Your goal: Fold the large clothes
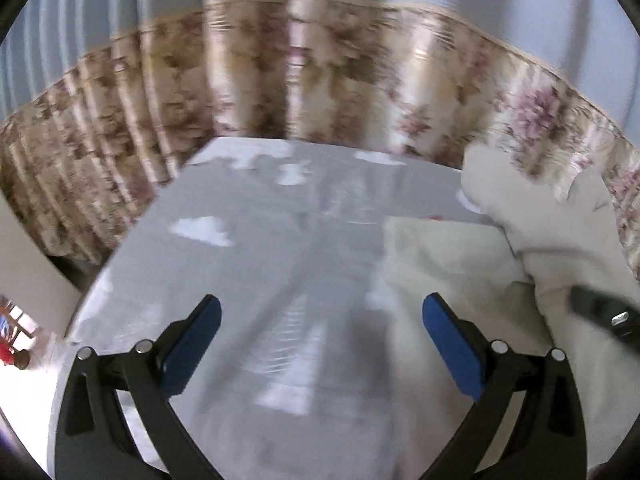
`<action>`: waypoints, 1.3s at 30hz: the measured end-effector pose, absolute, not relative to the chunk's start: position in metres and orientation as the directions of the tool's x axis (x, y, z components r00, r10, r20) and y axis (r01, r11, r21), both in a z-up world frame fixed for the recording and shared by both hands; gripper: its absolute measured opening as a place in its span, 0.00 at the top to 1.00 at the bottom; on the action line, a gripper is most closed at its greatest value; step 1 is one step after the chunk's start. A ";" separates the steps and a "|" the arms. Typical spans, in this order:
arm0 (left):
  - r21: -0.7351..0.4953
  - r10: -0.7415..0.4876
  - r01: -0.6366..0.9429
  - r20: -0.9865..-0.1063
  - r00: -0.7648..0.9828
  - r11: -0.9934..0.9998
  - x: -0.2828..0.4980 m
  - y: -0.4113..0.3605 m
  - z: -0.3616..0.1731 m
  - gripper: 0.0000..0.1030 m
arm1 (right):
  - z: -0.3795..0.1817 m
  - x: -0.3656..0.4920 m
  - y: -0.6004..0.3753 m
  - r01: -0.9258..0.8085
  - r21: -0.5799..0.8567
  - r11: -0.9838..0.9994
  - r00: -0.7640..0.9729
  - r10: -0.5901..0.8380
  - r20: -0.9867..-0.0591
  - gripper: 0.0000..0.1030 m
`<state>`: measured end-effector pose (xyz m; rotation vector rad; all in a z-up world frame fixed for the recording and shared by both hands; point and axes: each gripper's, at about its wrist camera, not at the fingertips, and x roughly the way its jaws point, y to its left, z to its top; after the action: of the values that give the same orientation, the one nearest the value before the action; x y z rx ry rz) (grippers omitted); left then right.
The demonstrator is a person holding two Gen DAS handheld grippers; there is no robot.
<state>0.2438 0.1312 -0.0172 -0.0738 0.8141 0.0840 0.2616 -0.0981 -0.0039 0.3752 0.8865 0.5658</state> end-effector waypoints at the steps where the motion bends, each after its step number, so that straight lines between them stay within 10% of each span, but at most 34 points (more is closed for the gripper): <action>1: -0.036 0.053 -0.116 -0.732 0.679 0.993 0.239 0.142 -0.020 0.02 | -0.016 0.262 -0.086 -0.305 0.532 0.790 0.482 0.610 -0.629 0.94; 5: -0.037 0.060 -0.136 -0.762 0.644 0.990 0.228 0.167 -0.033 0.02 | -0.035 0.260 -0.064 -0.290 0.509 0.810 0.476 0.584 -0.658 0.79; 7: -0.048 0.056 -0.143 -0.763 0.644 0.989 0.220 0.175 -0.032 0.02 | -0.023 0.253 -0.068 -0.308 0.546 0.779 0.477 0.623 -0.621 0.49; 13: -0.101 -0.009 -0.091 -0.714 0.700 0.991 0.211 0.159 0.008 0.02 | 0.071 0.205 -0.122 -0.391 0.438 0.809 0.630 0.582 -0.513 0.15; 28: 0.038 -0.089 0.180 -0.759 0.645 0.983 0.281 -0.017 -0.009 0.04 | 0.031 0.203 -0.293 -0.075 0.316 0.946 0.745 0.264 -0.613 0.10; 30: -0.038 -0.150 0.193 -0.782 0.606 0.980 0.287 -0.014 -0.019 0.28 | 0.022 0.206 -0.294 -0.068 0.326 0.943 0.736 0.268 -0.621 0.09; 31: -0.078 -0.191 0.216 -0.799 0.570 0.973 0.292 -0.013 -0.023 0.71 | 0.016 0.210 -0.293 -0.078 0.322 0.943 0.727 0.275 -0.629 0.09; 32: -0.070 -0.182 0.213 -0.801 0.570 0.975 0.293 -0.011 -0.022 0.86 | 0.013 0.211 -0.291 -0.075 0.304 0.950 0.725 0.261 -0.637 0.09; 39: -0.027 -0.182 0.244 -0.745 0.642 0.969 0.271 0.008 0.018 0.95 | 0.001 0.214 -0.251 -0.113 0.311 0.944 0.710 0.295 -0.639 0.09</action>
<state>0.2705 0.0076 0.0176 0.0789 0.8399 -0.2435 0.2139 -0.2508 0.0014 0.2575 0.7489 0.2295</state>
